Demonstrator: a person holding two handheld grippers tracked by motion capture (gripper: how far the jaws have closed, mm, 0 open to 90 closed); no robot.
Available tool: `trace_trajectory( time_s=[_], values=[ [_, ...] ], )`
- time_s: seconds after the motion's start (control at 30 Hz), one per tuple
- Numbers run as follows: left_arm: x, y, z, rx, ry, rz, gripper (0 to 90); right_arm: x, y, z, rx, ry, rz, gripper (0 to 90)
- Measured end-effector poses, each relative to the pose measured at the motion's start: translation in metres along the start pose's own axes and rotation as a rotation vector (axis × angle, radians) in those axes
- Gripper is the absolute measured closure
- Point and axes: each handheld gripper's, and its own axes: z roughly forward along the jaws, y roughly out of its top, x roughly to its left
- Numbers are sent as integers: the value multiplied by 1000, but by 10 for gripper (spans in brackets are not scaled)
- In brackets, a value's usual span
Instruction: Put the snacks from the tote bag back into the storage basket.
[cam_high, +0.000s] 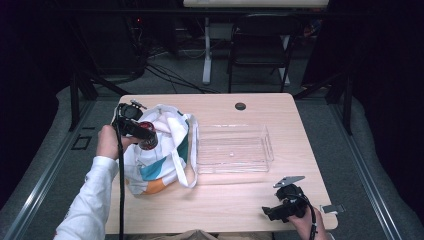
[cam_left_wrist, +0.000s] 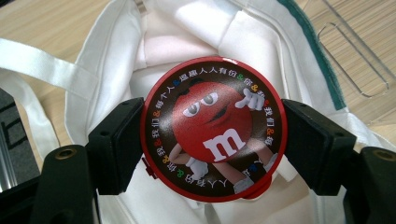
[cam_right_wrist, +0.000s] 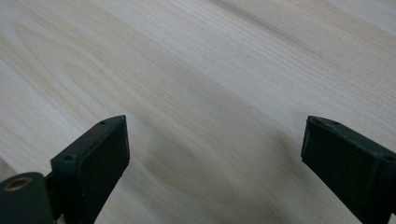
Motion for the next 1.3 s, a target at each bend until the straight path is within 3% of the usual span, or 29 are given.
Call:
trace_trajectory(
  time_s=[0.63,1.3],
  values=[
    [-9,20,-20,-18,-3,26,260,-1,0,0,-4,5,5,74],
    [-28,39,-26,-45,-17,77,261,0,-1,-1,-6,9,9,76]
  ],
)
